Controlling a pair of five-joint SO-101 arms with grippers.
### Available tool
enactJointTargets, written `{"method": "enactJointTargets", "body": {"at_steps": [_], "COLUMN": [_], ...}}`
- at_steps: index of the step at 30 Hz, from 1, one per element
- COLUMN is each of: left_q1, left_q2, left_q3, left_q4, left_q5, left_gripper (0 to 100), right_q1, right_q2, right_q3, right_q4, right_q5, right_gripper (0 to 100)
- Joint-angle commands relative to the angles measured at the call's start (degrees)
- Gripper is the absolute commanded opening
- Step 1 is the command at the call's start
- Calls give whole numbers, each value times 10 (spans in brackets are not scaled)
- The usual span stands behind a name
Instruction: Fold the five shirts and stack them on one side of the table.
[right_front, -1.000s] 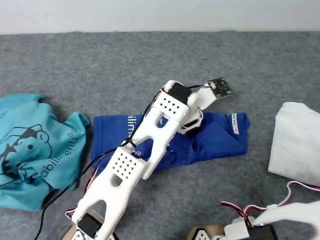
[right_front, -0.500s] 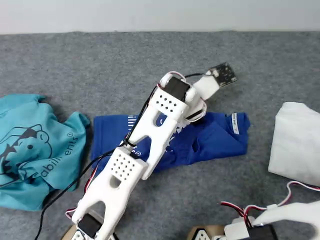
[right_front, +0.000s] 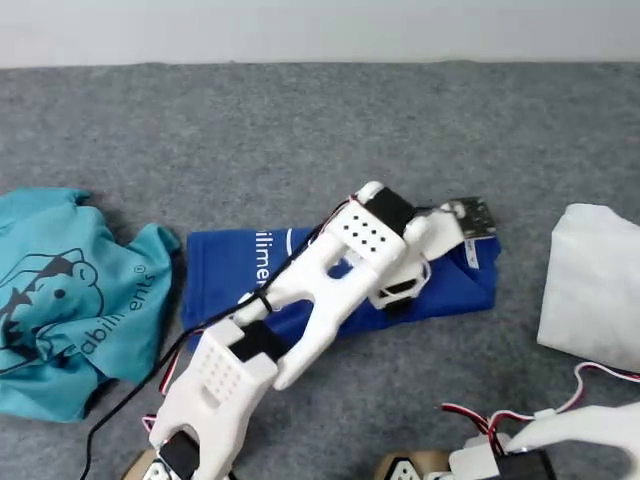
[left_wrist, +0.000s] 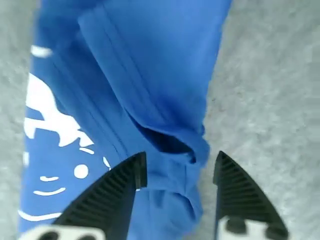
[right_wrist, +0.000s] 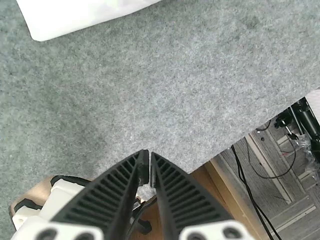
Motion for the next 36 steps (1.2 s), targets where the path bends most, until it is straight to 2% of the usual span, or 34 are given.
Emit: {"method": "enactJointTargets", "body": {"at_steps": [1,5,17,36], "left_q1": [-40,-66,-69,-74], "left_q2": [-42,-42,-45,-220], "left_q3": [44,85,198,153], "left_q4": [-52,-80,-125,-69], "left_q5": [-1,-1,1,4], "left_gripper": [224,224,224,224], "right_q1": [0,0,5,4], "right_q2": [-21,-21,-21,-22], "right_q3": [-1,-1,-1,29], "right_q4": [20,20,20,20], "right_q5": [2,3,4,1], "right_gripper": [9,9,9,9]}}
